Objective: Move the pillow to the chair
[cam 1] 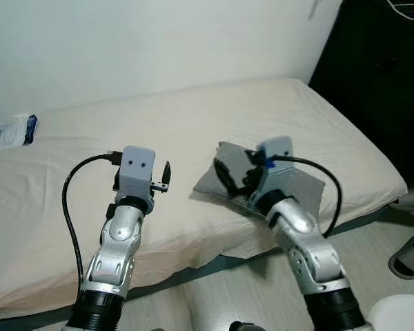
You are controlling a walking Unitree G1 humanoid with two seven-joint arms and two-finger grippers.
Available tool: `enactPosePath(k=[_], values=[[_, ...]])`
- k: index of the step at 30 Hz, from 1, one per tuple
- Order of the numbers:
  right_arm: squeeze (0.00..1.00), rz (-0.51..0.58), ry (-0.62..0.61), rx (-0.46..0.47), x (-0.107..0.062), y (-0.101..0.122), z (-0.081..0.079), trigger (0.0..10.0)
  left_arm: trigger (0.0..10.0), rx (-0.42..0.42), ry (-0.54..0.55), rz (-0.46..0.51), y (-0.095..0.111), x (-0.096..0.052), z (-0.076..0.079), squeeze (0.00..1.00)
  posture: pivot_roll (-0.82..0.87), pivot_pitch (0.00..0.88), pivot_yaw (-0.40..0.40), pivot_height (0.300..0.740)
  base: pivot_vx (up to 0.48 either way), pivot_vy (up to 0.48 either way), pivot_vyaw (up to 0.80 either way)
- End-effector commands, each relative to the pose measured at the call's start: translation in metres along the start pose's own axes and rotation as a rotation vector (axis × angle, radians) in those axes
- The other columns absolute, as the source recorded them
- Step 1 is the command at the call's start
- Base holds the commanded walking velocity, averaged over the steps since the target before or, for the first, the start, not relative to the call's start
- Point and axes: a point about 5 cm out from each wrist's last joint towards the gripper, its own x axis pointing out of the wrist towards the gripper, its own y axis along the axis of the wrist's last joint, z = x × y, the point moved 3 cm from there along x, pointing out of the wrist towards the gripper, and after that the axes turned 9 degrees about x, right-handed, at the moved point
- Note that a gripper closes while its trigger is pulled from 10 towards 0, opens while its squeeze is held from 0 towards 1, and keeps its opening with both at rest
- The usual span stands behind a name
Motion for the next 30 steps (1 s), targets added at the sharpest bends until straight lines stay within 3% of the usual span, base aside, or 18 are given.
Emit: enactPosePath(k=[1, 4, 8, 15, 22, 23, 28, 29, 30], values=[[0.0, -0.016, 0.023, -0.005, 0.001, -0.003, -0.003, 10.0, 10.0, 0.011, -0.007, -0.011, -0.001, 0.001, 0.0, 0.0, -0.03, 0.164, 0.02, 0.74, 0.0, 0.0, 0.0], [0.0, 0.008, 0.014, -0.043, 0.011, 0.01, -0.004, 10.0, 10.0, 0.017, 0.002, -0.008, 0.0, 0.005, -0.004, 0.0, -0.01, 0.154, 0.033, 0.74, 0.0, 0.0, 0.0], [0.0, -0.03, 0.039, -0.084, 0.014, 0.011, -0.006, 10.0, 10.0, 0.017, 0.0, -0.01, -0.001, 0.004, -0.005, 0.0, -0.01, 0.148, 0.034, 0.74, 0.0, 0.0, 0.0], [0.0, -0.028, 0.033, -0.127, 0.004, 0.004, 0.003, 10.0, 10.0, -0.011, 0.013, -0.022, -0.005, -0.002, -0.001, 0.0, -0.02, 0.086, 0.004, 0.74, 0.0, 0.0, 0.0], [0.0, -0.018, -0.006, -0.098, 0.001, 0.003, 0.008, 10.0, 10.0, -0.031, 0.04, -0.04, -0.013, -0.006, -0.002, 0.0, -0.01, 0.068, -0.005, 0.74, 0.0, 0.0, 0.0], [0.0, -0.011, -0.123, -0.17, -0.01, -0.006, 0.009, 10.0, 10.0, -0.004, 0.12, -0.057, -0.027, -0.008, -0.012, 0.0, -0.01, 0.069, -0.017, 0.74, 0.0, 0.0, 0.0], [0.0, -0.04, -0.183, -0.179, -0.022, -0.023, -0.004, 10.0, 10.0, 0.001, 0.167, -0.088, -0.039, -0.009, -0.017, 0.0, -0.01, 0.084, -0.019, 0.74, 0.0, 0.0, 0.0], [0.0, -0.073, -0.164, -0.294, -0.027, -0.038, -0.012, 10.0, 10.0, -0.027, 0.134, -0.096, -0.037, -0.009, -0.011, 0.0, 0.0, 0.091, -0.011, 0.74, 0.0, 0.0, 0.0], [0.0, -0.073, -0.164, -0.294, -0.027, -0.038, -0.012, 10.0, 10.0, -0.027, 0.134, -0.096, -0.037, -0.009, -0.011, 0.0, 0.0, 0.091, -0.011, 0.74, 0.0, 0.0, 0.0]])
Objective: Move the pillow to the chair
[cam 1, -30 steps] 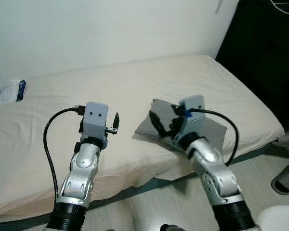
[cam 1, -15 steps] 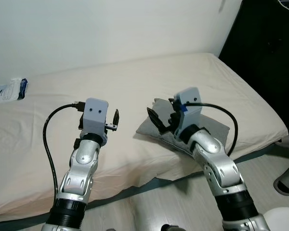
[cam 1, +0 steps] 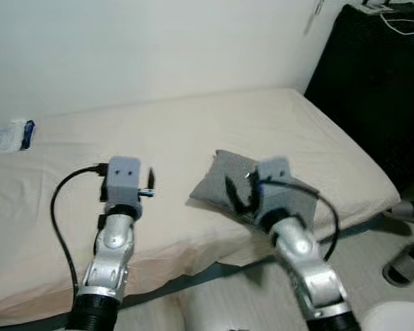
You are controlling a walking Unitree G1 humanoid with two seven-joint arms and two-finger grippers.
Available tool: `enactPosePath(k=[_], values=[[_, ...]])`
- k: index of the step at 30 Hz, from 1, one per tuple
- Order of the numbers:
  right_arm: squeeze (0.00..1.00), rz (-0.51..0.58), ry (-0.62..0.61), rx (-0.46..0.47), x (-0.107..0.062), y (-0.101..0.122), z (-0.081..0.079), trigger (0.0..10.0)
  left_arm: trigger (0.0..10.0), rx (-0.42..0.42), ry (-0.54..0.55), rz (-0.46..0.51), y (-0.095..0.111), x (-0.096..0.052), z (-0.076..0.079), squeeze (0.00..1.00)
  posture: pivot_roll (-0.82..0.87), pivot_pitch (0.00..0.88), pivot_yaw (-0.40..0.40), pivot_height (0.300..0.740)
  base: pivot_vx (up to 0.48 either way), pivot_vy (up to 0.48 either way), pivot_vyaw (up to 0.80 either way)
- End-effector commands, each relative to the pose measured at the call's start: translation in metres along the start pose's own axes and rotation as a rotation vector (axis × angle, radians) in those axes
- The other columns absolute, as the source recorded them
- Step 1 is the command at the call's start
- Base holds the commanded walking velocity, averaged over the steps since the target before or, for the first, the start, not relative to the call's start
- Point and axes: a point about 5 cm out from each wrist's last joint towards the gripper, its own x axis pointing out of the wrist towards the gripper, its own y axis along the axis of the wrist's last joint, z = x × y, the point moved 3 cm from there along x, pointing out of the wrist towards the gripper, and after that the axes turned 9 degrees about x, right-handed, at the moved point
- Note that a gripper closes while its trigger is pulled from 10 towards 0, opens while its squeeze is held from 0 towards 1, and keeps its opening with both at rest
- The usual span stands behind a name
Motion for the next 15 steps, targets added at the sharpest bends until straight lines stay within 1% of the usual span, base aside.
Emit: enactPosePath(k=[1, 2, 3, 4, 5, 6, 9, 10, 11, 12, 13, 14, 15], values=[[0.0, 0.022, 0.011, -0.049, -0.001, 0.002, -0.006, 10.0, 10.0, -0.008, -0.013, -0.019, -0.004, -0.003, 0.003, 0.0, 0.0, 0.091, -0.011, 0.74, 0.0, 0.0, 0.0], [0.0, 0.014, 0.011, -0.064, -0.003, -0.003, -0.007, 10.0, 10.0, -0.012, -0.026, -0.019, -0.003, -0.003, 0.005, 0.0, 0.0, 0.091, -0.011, 0.74, 0.0, 0.0, 0.0], [0.0, 0.014, 0.011, -0.064, -0.003, -0.003, -0.007, 10.0, 10.0, -0.012, -0.026, -0.019, -0.003, -0.003, 0.005, 0.0, 0.0, 0.091, -0.011, 0.74, 0.0, 0.0, 0.0], [0.0, 0.017, -0.059, 0.021, 0.002, -0.001, 0.004, 10.0, 10.0, 0.002, -0.058, -0.02, -0.002, -0.003, 0.008, 0.0, 0.02, 0.106, 0.0, 0.74, 0.0, 0.0, 0.0], [0.0, 0.028, -0.079, 0.048, 0.005, 0.004, 0.007, 10.0, 10.0, 0.009, -0.067, -0.021, -0.001, -0.002, 0.008, 0.0, 0.02, 0.106, 0.0, 0.74, 0.0, 0.0, 0.0], [0.0, 0.044, -0.086, 0.095, 0.009, 0.014, 0.008, 10.0, 10.0, 0.015, -0.07, -0.02, 0.0, -0.002, 0.006, 0.0, 0.03, 0.104, 0.004, 0.74, 0.0, 0.0, 0.0], [0.0, 0.054, -0.084, 0.121, 0.012, 0.02, 0.008, 10.0, 10.0, 0.017, -0.07, -0.02, 0.0, -0.001, 0.005, 0.0, 0.03, 0.104, 0.004, 0.74, 0.0, 0.0, 0.0], [0.0, 0.115, -0.06, 0.147, 0.022, 0.051, 0.008, 10.0, 10.0, 0.051, -0.073, 0.002, 0.007, 0.005, -0.004, 0.0, 0.02, 0.113, 0.006, 0.74, 0.0, 0.0, 0.0], [0.0, 0.115, -0.06, 0.147, 0.022, 0.051, 0.008, 10.0, 10.0, 0.051, -0.073, 0.002, 0.007, 0.005, -0.004, 0.0, 0.02, 0.113, 0.006, 0.74, 0.0, 0.0, 0.0], [0.0, 0.132, -0.059, 0.147, 0.026, 0.06, 0.008, 10.0, 10.0, 0.059, -0.067, 0.012, 0.01, 0.008, -0.008, 0.0, 0.01, 0.112, 0.006, 0.74, 0.0, 0.0, 0.0], [0.0, 0.131, -0.064, 0.142, 0.032, 0.064, 0.011, 10.0, 10.0, 0.065, -0.055, 0.031, 0.014, 0.013, -0.013, 0.0, 0.01, 0.111, 0.007, 0.74, 0.0, 0.0, 0.0], [0.0, 0.126, -0.074, 0.136, 0.035, 0.064, 0.013, 10.0, 10.0, 0.066, -0.045, 0.043, 0.017, 0.016, -0.017, 0.0, 0.01, 0.111, 0.007, 0.74, 0.0, 0.0, 0.0], [0.0, 0.093, -0.072, 0.121, 0.047, 0.058, 0.016, 10.0, 10.0, 0.057, -0.039, 0.041, 0.017, 0.021, -0.019, 0.0, 0.02, 0.107, 0.007, 0.74, 0.0, 0.0, 0.0]])
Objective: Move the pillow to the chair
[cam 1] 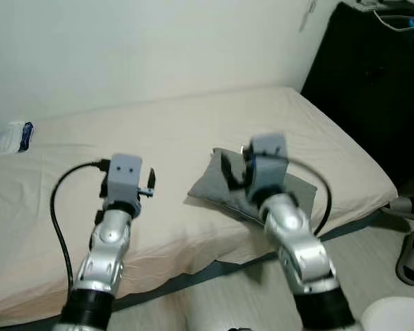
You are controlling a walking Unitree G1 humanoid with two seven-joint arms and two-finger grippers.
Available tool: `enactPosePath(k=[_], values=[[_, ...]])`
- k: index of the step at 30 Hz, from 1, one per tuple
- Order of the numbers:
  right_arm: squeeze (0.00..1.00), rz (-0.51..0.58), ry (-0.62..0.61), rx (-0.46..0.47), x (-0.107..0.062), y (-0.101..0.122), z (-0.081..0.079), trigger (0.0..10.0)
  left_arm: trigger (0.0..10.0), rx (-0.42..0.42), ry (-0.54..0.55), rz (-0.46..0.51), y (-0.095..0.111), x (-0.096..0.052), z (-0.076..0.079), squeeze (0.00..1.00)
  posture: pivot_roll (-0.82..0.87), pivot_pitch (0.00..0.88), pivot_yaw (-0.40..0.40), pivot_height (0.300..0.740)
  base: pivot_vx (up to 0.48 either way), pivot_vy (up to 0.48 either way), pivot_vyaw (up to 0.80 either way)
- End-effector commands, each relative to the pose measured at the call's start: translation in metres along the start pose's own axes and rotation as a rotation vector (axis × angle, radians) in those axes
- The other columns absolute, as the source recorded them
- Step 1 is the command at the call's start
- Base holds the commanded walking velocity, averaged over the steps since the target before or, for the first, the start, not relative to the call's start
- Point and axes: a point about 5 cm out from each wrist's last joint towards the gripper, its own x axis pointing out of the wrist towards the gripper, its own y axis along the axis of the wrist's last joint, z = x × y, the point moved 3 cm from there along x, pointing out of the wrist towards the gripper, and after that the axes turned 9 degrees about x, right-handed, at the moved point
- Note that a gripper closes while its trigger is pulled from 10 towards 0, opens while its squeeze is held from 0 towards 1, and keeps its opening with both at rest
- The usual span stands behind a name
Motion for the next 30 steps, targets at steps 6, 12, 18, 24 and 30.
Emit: enactPosePath(k=[6, 12, 18, 24, 30], values=[[0.0, -0.182, -0.084, 0.076, 0.024, -0.051, 0.025, 10.0, 10.0, 0.011, -0.004, -0.085, -0.023, 0.012, -0.003, 0.0, 0.02, 0.095, 0.012, 0.74, 0.0, 0.0, 0.0], [0.0, -0.3, -0.236, -0.028, 0.014, -0.077, 0.06, 10.0, 10.0, -0.003, 0.027, -0.1, -0.031, 0.008, -0.004, 0.0, -0.01, 0.112, 0.003, 0.74, 0.0, 0.0, 0.0], [0.0, -0.2, -0.283, -0.018, 0.001, -0.061, 0.08, 10.0, 10.0, -0.034, 0.106, -0.107, -0.042, -0.005, -0.018, 0.0, -0.03, 0.127, -0.001, 0.74, 0.0, 0.0, 0.0], [0.0, -0.089, -0.277, -0.015, -0.006, -0.052, 0.085, 10.0, 10.0, -0.071, 0.133, -0.096, -0.044, -0.012, -0.024, 0.0, -0.03, 0.134, -0.013, 0.74, 0.0, 0.0, 0.0], [0.0, -0.052, -0.263, -0.033, -0.007, -0.046, 0.085, 10.0, 10.0, -0.066, 0.141, -0.09, -0.044, -0.018, -0.027, 0.0, -0.02, 0.151, -0.028, 0.74, 0.0, 0.0, 0.0]])
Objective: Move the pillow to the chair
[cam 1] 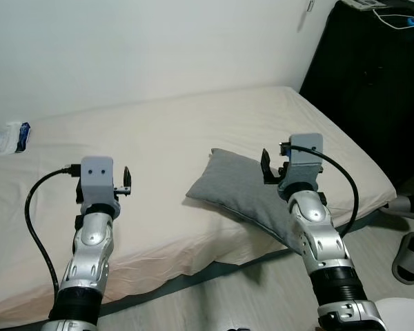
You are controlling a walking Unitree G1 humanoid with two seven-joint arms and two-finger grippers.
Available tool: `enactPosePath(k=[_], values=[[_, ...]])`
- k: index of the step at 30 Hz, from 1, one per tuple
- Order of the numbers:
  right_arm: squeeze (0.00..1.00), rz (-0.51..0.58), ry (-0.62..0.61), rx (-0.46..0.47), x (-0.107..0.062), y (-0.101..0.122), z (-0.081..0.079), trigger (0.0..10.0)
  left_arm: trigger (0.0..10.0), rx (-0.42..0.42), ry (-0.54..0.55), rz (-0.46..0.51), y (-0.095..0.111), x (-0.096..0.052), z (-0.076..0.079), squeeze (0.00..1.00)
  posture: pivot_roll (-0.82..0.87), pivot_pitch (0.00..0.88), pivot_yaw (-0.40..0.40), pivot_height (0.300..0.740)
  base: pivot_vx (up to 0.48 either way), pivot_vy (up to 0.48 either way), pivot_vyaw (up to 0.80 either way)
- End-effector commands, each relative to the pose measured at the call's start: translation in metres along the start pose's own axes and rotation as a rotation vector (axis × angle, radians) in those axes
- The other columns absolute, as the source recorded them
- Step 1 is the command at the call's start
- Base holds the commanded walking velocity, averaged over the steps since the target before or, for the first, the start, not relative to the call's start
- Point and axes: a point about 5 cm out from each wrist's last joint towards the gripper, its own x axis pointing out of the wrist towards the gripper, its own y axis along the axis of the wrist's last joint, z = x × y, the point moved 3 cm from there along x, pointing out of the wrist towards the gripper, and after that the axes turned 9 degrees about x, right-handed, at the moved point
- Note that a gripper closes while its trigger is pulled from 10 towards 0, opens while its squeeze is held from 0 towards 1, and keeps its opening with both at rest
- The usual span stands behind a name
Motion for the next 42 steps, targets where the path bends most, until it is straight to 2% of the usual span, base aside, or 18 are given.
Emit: enactPosePath(k=[1, 8, 15, 21, 31, 32, 34, 37, 42], values=[[0.0, 0.009, 0.012, -0.01, -0.002, 0.003, 0.004, 10.0, 10.0, -0.004, 0.0, 0.009, 0.003, -0.003, -0.002, 0.0, -0.02, 0.155, -0.034, 0.74, 0.0, 0.0, 0.0], [0.0, -0.022, 0.051, -0.048, -0.007, -0.002, 0.002, 10.0, 10.0, -0.003, -0.008, 0.021, 0.007, -0.005, -0.003, 0.0, -0.03, 0.163, -0.027, 0.74, 0.0, 0.0, 0.0], [0.0, -0.018, 0.05, -0.059, -0.015, -0.005, 0.005, 10.0, 10.0, 0.004, -0.038, 0.03, 0.011, -0.007, 0.004, 0.0, -0.02, 0.165, -0.025, 0.74, 0.0, 0.0, 0.0], [0.0, -0.021, 0.033, -0.011, -0.013, -0.004, 0.003, 10.0, 10.0, -0.015, -0.058, 0.039, 0.018, -0.008, 0.013, 0.0, -0.03, 0.163, -0.024, 0.74, 0.0, 0.0, 0.0], [0.0, 0.001, 0.066, 0.014, -0.013, 0.01, -0.006, 10.0, 10.0, -0.014, -0.09, 0.059, 0.028, -0.008, 0.02, 0.0, -0.03, 0.16, -0.017, 0.74, 0.0, 0.0, 0.0], [0.0, 0.031, 0.094, 0.022, -0.01, 0.027, -0.011, 10.0, 10.0, 0.002, -0.113, 0.078, 0.036, -0.005, 0.021, 0.0, -0.03, 0.149, -0.011, 0.74, 0.0, 0.0, 0.0], [0.0, 0.045, 0.103, -0.006, -0.009, 0.034, -0.01, 10.0, 10.0, 0.006, -0.121, 0.083, 0.038, -0.004, 0.02, 0.0, -0.03, 0.134, -0.008, 0.74, 0.0, 0.0, 0.0], [0.0, 0.038, 0.088, 0.011, -0.01, 0.029, -0.007, 10.0, 10.0, 0.008, -0.119, 0.077, 0.034, -0.004, 0.019, 0.0, -0.03, 0.112, -0.002, 0.74, 0.0, 0.0, 0.0], [0.0, 0.018, 0.094, 0.05, -0.023, 0.017, -0.013, 10.0, 10.0, 0.014, -0.085, 0.025, 0.024, -0.007, 0.016, 0.0, -0.02, 0.075, 0.005, 0.74, 0.0, 0.0, 0.0]])
